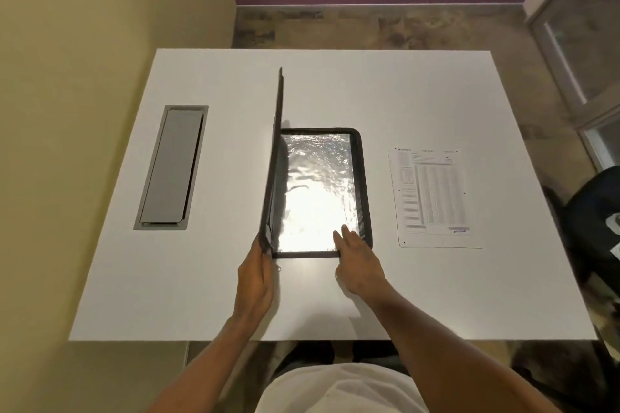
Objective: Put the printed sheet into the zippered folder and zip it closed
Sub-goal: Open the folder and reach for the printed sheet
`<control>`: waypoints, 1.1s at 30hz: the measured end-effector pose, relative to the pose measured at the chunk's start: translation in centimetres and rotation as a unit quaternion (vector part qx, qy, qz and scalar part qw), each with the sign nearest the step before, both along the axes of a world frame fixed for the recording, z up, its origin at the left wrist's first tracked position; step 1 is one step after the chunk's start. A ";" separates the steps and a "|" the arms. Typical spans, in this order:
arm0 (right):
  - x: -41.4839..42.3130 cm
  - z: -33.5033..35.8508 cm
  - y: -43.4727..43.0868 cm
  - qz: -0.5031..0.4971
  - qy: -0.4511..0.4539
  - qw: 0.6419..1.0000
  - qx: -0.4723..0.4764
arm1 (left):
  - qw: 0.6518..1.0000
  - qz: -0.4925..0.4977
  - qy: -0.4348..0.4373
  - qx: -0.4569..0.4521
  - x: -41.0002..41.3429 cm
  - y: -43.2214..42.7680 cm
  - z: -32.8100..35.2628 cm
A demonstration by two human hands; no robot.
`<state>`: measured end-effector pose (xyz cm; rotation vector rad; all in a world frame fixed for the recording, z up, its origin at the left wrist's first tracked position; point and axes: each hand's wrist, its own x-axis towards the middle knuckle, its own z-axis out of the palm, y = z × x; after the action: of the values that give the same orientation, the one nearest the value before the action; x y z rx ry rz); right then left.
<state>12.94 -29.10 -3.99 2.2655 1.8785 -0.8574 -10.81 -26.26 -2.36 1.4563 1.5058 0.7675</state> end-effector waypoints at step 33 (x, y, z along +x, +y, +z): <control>1.0 -0.6 0.7 0.002 0.035 0.999 -0.042 | 0.799 0.495 -0.234 -0.250 -5.1 5.5 -1.2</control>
<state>13.89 -28.42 -4.56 2.2096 1.8375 -1.0064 -15.92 -20.75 -3.57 -0.0330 1.8211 1.0945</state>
